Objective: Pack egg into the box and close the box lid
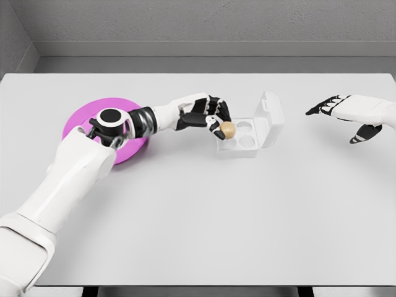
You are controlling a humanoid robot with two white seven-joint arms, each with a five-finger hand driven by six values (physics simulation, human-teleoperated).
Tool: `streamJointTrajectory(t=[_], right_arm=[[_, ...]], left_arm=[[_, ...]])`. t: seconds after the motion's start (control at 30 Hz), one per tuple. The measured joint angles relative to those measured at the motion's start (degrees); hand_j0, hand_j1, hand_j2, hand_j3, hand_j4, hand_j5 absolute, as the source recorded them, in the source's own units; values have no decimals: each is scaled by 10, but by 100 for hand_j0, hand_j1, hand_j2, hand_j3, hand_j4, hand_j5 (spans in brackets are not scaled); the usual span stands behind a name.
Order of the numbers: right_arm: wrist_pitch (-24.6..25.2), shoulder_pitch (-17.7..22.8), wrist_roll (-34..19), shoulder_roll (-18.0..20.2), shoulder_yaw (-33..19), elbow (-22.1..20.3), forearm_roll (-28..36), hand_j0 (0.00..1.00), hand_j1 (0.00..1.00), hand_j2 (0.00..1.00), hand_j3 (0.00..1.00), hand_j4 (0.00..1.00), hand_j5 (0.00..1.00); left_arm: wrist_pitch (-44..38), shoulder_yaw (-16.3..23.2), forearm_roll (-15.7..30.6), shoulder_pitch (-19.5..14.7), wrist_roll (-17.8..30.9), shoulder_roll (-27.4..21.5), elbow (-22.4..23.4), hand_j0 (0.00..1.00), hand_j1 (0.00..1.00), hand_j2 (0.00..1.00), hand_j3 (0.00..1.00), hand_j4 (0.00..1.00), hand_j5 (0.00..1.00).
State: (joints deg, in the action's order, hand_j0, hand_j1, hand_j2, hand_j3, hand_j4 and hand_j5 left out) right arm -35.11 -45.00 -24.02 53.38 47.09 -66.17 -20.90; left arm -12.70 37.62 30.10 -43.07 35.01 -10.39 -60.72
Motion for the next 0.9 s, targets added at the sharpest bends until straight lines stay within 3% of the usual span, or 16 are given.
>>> streamJointTrajectory(t=[0.9], right_arm=[[0, 0, 0, 0, 0, 0, 0, 100, 100, 100, 100, 100, 100]], left_arm=[[-45, 16, 1, -15, 0, -1, 0, 29, 29, 29, 29, 29, 29]])
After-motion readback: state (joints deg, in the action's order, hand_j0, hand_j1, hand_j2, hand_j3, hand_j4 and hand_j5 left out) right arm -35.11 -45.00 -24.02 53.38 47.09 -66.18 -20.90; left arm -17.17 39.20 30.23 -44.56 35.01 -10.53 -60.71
